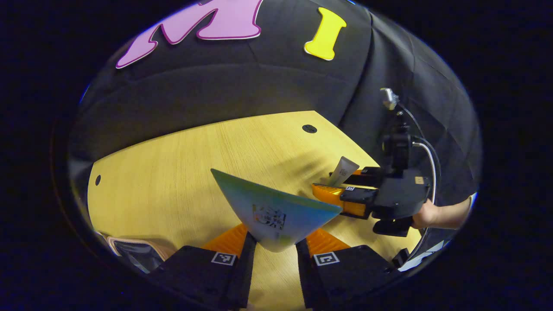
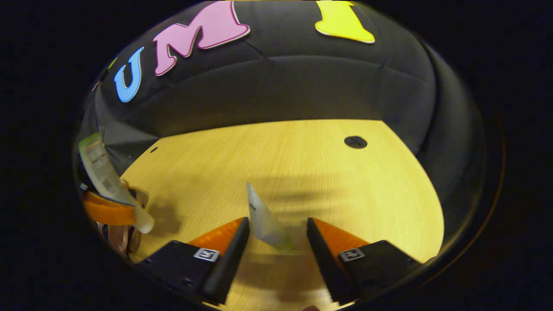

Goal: First open the suitcase, pack the skin care products into it, and then close the suitcase.

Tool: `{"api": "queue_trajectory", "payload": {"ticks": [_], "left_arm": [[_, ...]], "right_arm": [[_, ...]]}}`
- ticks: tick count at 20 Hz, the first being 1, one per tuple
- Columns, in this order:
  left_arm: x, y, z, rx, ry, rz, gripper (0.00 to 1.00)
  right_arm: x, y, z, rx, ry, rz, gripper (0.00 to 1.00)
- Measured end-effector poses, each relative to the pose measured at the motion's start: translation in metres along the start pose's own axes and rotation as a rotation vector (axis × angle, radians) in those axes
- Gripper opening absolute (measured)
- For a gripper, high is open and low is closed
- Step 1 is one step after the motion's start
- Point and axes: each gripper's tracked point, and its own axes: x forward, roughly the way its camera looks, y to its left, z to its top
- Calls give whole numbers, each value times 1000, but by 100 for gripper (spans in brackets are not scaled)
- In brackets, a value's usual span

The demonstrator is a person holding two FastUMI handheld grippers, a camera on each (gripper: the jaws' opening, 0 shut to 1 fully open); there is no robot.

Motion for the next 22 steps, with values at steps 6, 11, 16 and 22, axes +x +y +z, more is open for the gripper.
{"api": "queue_trajectory", "payload": {"ticks": [6, 11, 16, 22], "left_arm": [[-83, 52, -38, -126, 64, 95, 50], [-136, 151, -118, -273, 309, 233, 51], [-166, 186, -214, -325, 648, 258, 51], [-155, 217, -302, -356, 835, 352, 52]], "right_arm": [[-25, 22, 12, -23, -13, 50, 28], [-100, 90, 25, -106, -67, 183, 28], [-164, 165, 24, -85, -103, 309, 24], [-197, 223, 2, -149, -75, 342, 28]]}}
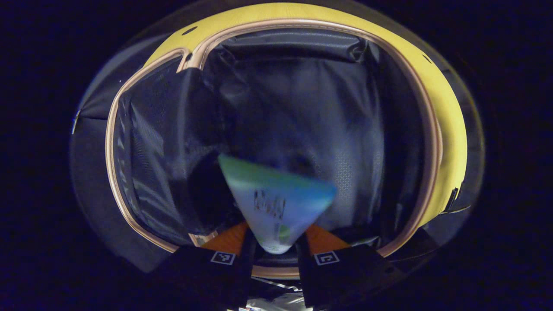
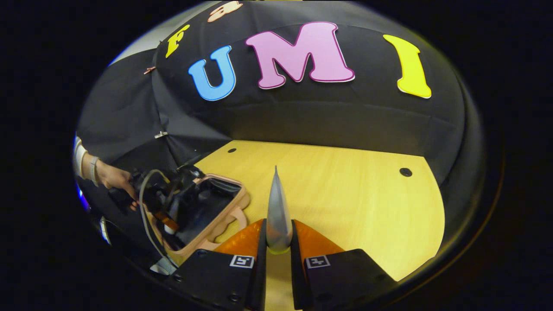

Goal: First open the suitcase, pack the skin care products into it, and then close the suitcase.

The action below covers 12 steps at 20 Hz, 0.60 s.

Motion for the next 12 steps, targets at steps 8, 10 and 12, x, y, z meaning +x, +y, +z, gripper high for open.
{"api": "queue_trajectory", "payload": {"ticks": [8, 10, 12], "left_arm": [[-84, 11, 16, 78, -450, -82, 89], [-103, 31, 0, -4, -504, -149, 89], [-105, 70, -15, -69, -531, -139, 89]], "right_arm": [[49, 144, -51, -18, 264, 126, 28], [73, 178, -63, 57, 345, 156, 28], [103, 204, -81, 160, 443, 168, 28]]}}
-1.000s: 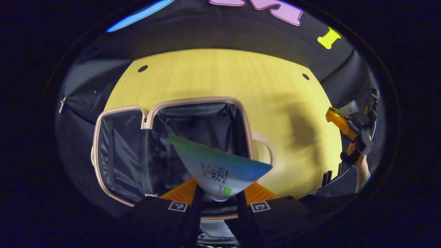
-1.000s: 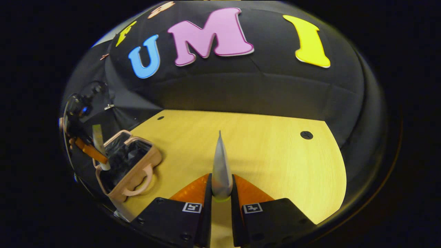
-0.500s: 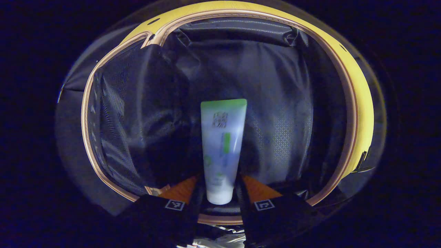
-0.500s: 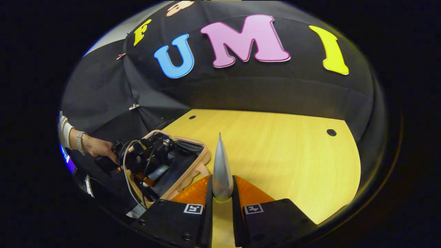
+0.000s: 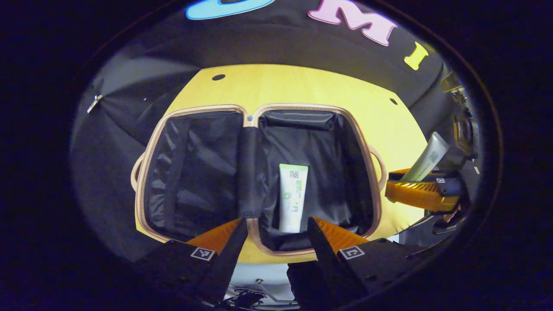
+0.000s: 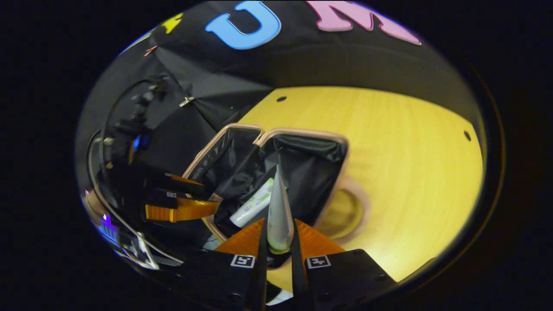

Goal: First open the suitcase, pack the skin care products into it, and then close the suitcase.

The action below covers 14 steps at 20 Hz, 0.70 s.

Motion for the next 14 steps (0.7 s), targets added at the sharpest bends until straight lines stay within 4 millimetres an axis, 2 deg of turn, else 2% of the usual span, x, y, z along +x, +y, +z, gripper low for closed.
{"api": "queue_trajectory", "payload": {"ticks": [1, 4, 5, 6, 7, 8, 9, 10, 11, 12, 13, 14], "left_arm": [[-4, 22, -7, -24, -12, 26, 89], [-27, 86, -29, -126, -18, 85, 90], [-29, 103, -36, -170, -15, 99, 90], [-33, 119, -43, -217, -15, 111, 90], [-35, 132, -51, -263, -16, 118, 90], [-37, 145, -58, -306, -13, 118, 90], [-35, 156, -64, -336, -5, 127, 92], [-34, 170, -70, -365, 4, 146, 92], [-31, 183, -69, -387, -3, 159, 92], [-29, 193, -65, -402, -24, 164, 92], [-27, 206, -59, -414, -51, 172, 92], [-27, 216, -50, -422, -82, 179, 92]], "right_arm": [[20, 4, -8, 50, 65, -15, 28], [67, -9, -54, 182, 276, -134, 29], [74, -15, -68, 201, 313, -183, 29], [77, -21, -79, 204, 340, -234, 22], [79, -25, -80, 198, 340, -276, 29], [80, -26, -76, 214, 321, -302, 24], [82, -14, -72, 257, 305, -266, 33], [77, 7, -62, 271, 296, -228, 63], [81, 9, -66, 237, 308, -241, 94], [74, 17, -59, 201, 289, -228, 100], [71, 22, -52, 168, 253, -217, 90], [62, 27, -44, 128, 211, -203, 98]]}}
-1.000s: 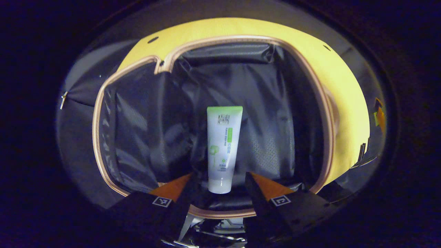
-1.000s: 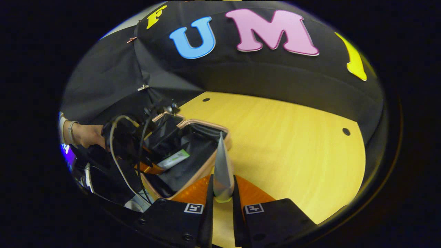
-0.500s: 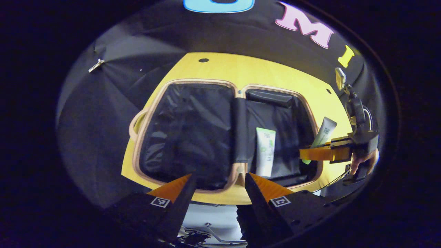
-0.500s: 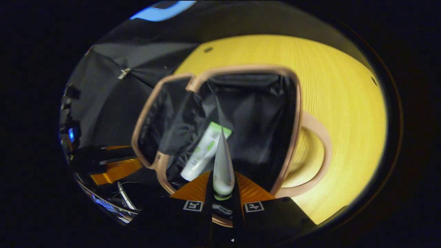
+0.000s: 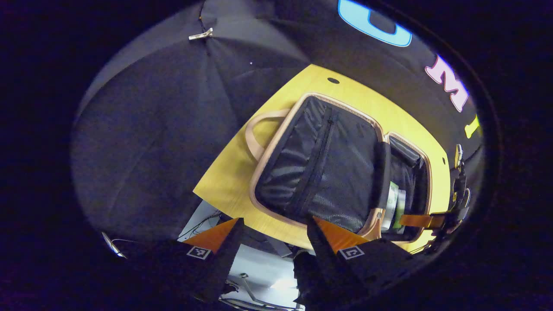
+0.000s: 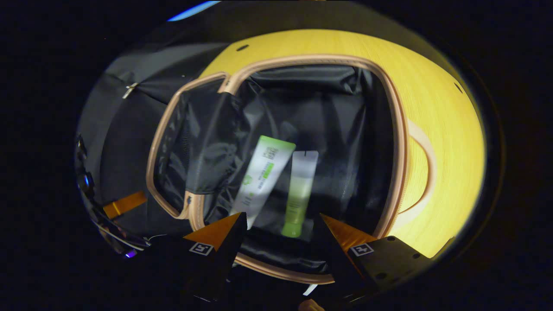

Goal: First open the suitcase, pack the skin care products into it, and then close the suitcase.

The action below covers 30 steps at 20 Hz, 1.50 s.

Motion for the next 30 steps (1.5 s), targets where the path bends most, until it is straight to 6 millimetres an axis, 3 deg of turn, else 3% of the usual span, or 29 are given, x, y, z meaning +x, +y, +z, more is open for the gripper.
{"api": "queue_trajectory", "payload": {"ticks": [3, 5, 8, 12, 14, 18, 21, 24, 27, 30], "left_arm": [[5, 18, 50, -22, -78, 34, 92], [17, 25, 86, -62, -128, 43, 92], [55, 51, 127, -118, -129, 104, 92], [106, 58, 135, -146, 15, 110, 92], [127, 60, 127, -129, 82, 126, 91], [158, 61, 103, -92, 188, 131, 79], [148, 51, 117, 10, 169, 179, 18], [140, 45, 129, 32, 85, 124, 12], [106, 41, 152, 98, -22, 68, 11], [59, 9, 168, 42, -123, -39, 10]], "right_arm": [[-39, 2, 17, -109, -144, 17, 98], [-57, -10, 25, -147, -215, -10, 98], [-70, -35, 34, -157, -274, -66, 98], [-77, -47, 28, -75, -263, -67, 98], [-80, -56, 18, -64, -254, -82, 98], [-82, -75, 8, -41, -234, -117, 98], [-92, -91, 6, -26, -244, -120, 98], [-101, -81, 10, -24, -269, -108, 98], [-114, -72, 16, -49, -319, -99, 98], [-138, -68, 32, -80, -417, -69, 98]]}}
